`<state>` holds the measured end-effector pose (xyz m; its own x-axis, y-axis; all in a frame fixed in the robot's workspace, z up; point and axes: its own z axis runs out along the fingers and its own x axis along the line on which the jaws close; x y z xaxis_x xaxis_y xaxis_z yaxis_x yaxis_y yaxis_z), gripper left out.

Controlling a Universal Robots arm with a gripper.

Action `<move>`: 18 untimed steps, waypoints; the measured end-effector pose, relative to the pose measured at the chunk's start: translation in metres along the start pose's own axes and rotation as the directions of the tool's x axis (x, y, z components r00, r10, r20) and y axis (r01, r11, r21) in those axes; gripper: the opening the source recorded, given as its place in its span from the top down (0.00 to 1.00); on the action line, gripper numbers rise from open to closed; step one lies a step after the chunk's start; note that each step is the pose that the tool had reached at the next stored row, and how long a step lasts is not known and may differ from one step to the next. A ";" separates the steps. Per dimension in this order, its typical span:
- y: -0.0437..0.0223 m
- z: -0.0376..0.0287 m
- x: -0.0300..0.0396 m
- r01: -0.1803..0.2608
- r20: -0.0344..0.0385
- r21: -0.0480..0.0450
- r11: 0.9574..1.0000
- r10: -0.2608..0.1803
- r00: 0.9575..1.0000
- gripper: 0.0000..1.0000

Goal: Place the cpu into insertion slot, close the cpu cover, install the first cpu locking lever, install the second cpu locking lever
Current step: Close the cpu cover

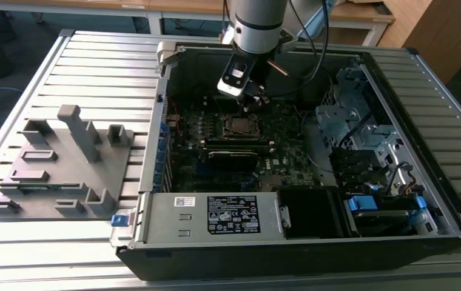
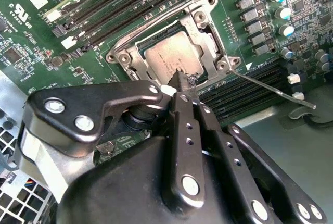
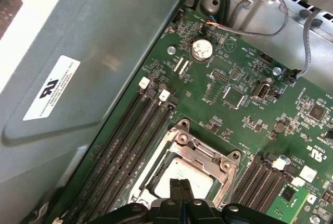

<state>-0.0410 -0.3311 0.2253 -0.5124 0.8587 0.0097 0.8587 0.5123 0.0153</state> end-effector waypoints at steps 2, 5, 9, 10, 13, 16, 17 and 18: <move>0.0000 0.0000 0.0000 0.000 0.000 0.000 1.000 0.000 1.000 0.90; 0.0000 0.0000 0.0000 0.000 0.000 0.000 1.000 0.000 1.000 0.90; 0.0000 0.0000 0.0000 0.000 0.000 0.000 1.000 0.000 1.000 0.90; 0.0000 0.0000 0.0000 0.002 0.000 0.000 1.000 -0.002 1.000 0.90; 0.0000 0.0000 0.0000 0.022 0.000 0.000 1.000 -0.022 1.000 0.90; 0.0000 0.0000 0.0000 0.056 -0.001 0.001 0.998 -0.056 0.998 0.90; 0.0000 0.0000 0.0000 0.069 -0.001 0.001 0.998 -0.069 0.998 0.90; 0.0000 0.0000 0.0000 0.084 -0.001 0.001 0.996 -0.084 0.996 0.90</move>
<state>-0.0410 -0.3311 0.2253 -0.5828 0.8125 0.0097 0.8126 0.5827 0.0152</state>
